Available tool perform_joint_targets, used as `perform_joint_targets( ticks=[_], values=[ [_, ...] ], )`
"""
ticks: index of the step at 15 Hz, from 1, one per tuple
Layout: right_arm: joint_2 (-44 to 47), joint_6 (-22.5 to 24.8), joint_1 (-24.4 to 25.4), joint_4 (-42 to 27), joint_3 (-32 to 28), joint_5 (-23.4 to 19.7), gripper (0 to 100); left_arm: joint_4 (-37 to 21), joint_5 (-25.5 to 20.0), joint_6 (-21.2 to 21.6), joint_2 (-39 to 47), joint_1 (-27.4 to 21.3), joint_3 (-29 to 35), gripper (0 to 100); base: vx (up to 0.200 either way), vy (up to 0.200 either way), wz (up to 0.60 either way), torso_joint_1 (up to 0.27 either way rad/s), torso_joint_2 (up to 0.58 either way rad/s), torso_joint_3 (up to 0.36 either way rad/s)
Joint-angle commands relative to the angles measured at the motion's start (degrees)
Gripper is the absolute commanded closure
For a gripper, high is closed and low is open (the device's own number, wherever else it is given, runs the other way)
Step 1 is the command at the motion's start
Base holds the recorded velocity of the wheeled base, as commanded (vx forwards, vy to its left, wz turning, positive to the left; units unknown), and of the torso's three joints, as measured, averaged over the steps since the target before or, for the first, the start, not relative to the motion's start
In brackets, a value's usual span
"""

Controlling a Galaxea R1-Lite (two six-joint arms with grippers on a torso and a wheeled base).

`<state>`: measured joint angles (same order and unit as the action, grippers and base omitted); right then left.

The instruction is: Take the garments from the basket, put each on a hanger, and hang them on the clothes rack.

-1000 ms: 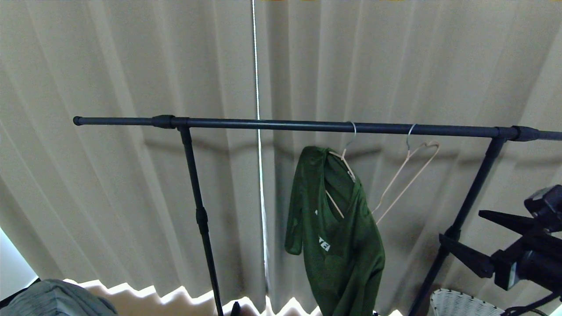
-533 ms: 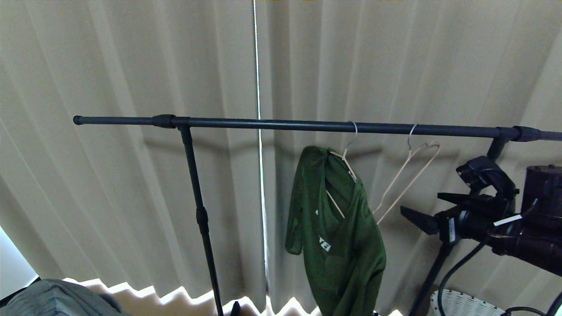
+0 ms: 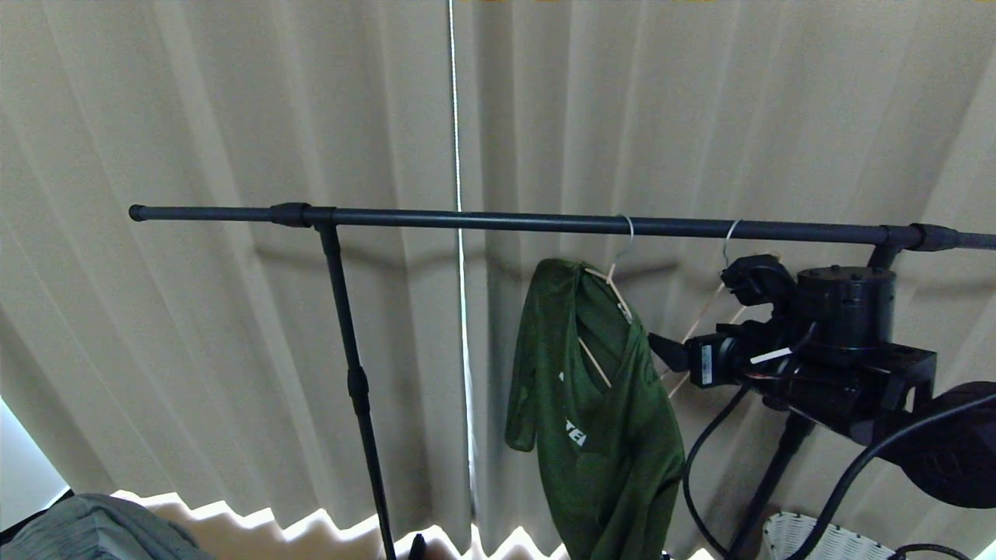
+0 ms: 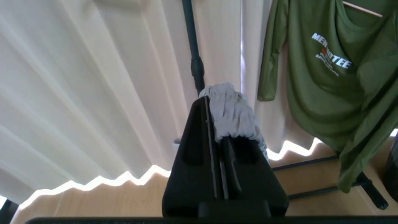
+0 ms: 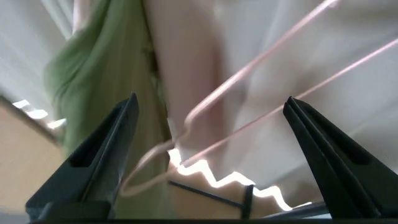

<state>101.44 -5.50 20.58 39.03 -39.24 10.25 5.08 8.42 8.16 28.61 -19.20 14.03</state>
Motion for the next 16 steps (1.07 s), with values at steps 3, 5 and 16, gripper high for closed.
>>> perform_joint_targets(
  ticks=[3,5,16],
  values=[
    [5.5,-0.7,1.4,0.6,-0.8,5.1,0,0.0,0.0,0.0,-0.1,0.0,0.0,100,0.0,0.0,0.0,0.0,0.0,0.0],
    [5.7,-0.6,1.4,2.0,-0.7,5.8,0,0.0,0.0,0.1,-0.3,0.0,0.0,100,0.0,0.0,0.0,0.0,0.0,0.0],
    [1.0,-1.7,-0.5,1.9,3.9,13.8,0,0.0,0.0,0.3,-0.5,0.0,0.0,100,0.0,0.0,0.0,0.0,0.0,0.0]
  ],
)
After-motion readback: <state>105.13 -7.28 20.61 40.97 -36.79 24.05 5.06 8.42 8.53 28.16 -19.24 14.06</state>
